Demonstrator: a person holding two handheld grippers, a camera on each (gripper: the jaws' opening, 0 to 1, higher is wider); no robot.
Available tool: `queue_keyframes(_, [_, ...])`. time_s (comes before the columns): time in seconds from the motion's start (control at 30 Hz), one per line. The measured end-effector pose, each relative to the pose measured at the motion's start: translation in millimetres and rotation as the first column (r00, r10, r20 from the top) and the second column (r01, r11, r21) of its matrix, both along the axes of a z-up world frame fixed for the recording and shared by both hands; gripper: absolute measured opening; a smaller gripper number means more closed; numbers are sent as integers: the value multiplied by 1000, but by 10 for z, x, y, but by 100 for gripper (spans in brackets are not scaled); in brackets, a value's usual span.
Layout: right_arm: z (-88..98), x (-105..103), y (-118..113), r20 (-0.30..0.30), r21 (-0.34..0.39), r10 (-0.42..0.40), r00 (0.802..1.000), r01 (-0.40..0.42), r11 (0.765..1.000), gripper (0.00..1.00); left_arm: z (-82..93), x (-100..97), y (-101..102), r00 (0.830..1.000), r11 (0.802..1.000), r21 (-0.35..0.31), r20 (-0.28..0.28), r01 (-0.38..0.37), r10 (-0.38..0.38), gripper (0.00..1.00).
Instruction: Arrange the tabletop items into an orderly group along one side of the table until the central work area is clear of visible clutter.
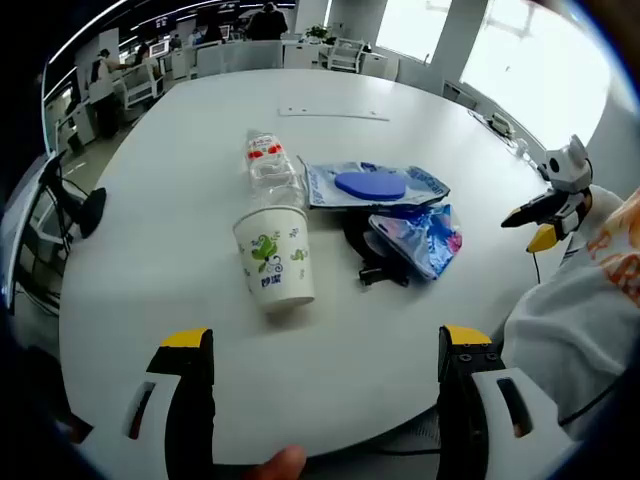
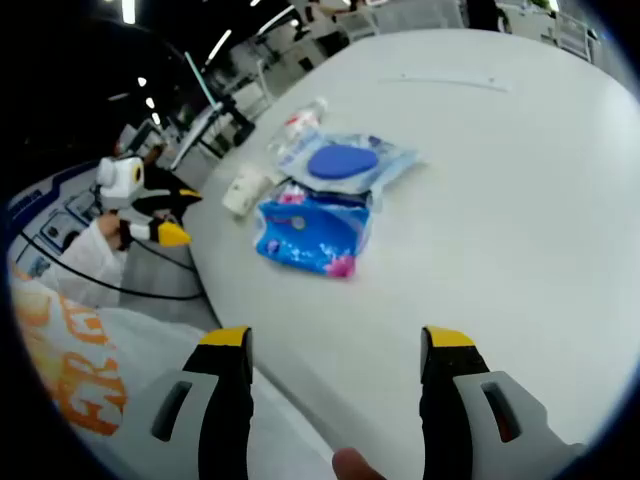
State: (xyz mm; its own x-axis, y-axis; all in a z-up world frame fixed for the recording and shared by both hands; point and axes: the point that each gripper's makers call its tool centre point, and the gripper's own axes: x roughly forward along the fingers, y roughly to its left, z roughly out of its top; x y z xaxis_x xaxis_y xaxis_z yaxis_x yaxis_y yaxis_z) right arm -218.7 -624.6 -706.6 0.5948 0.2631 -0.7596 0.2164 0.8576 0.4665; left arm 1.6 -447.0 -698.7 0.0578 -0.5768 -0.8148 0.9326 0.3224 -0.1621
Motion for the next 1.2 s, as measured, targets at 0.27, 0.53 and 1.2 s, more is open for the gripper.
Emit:
queue_keyframes(0.27, [-14, 14, 5, -1, 2, 7, 1000, -7, 1000, 67, -14, -13, 9, 1000, 1000, 6, -1, 1, -1, 95])
queue_keyframes(0.53, [-22, 0, -7, 0, 1, 1, 1000, -1, 1000, 67, 0, -6, 6, 1000, 1000, 4, 3, -2, 2, 95])
queue_keyframes(1.2, [-1, -5, -94, 11, -10, -16, 1000, 16, 1000, 69, 5, 60, -23, 1000, 1000, 1, 12, -19, 19, 95])
